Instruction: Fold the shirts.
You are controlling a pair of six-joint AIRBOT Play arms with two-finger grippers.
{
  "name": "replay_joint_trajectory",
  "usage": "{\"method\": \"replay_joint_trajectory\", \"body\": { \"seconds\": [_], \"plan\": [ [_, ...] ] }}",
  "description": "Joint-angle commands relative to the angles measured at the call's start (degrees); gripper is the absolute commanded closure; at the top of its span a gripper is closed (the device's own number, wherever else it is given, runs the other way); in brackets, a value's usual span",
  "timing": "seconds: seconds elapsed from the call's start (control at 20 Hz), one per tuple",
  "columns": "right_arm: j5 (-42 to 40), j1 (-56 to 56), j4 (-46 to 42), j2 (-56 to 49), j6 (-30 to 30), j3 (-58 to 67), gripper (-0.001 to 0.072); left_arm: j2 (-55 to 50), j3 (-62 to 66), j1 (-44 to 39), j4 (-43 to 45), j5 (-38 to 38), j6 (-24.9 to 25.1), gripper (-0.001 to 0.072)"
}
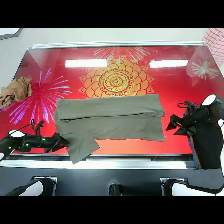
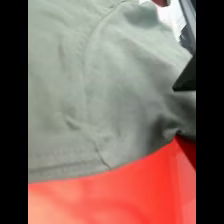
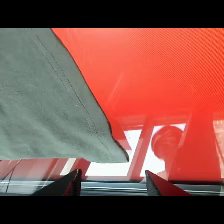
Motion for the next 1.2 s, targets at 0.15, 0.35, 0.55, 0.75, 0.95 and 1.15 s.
{"method": "replay_joint_trajectory", "body": {
  "seconds": [0.15, 0.35, 0.55, 0.75, 0.95, 1.15],
  "plan": [
    [-0.1, 0.0, 0.1, 0.0, -0.3, -0.6, 0.0215, 0.0, -0.2, -3.4, 0.7, 5.6, -0.8, 0.0680],
    [-4.7, 0.0, 1.4, 0.0, -0.3, -5.3, 0.0213, 0.1, 0.8, -3.4, 0.7, 4.0, 0.8, 0.0682],
    [-9.6, 0.0, 4.1, -0.7, -0.3, -10.1, 0.0213, 0.5, 2.0, -3.4, 0.7, 3.7, 0.8, 0.0682],
    [-13.4, 2.3, 8.7, -2.3, -1.3, -12.0, 0.0228, 0.5, 2.1, -3.4, 0.7, 3.3, 0.8, 0.0682],
    [-16.2, 4.3, 8.5, -1.8, -1.4, -9.9, 0.0666, 2.9, 3.9, -3.1, 0.7, 1.6, 3.5, 0.0683],
    [-15.0, 4.2, 7.2, 2.8, -1.2, -2.0, 0.0669, 8.6, 14.5, -1.8, 1.3, -2.3, 3.4, 0.0686]
  ]
}}
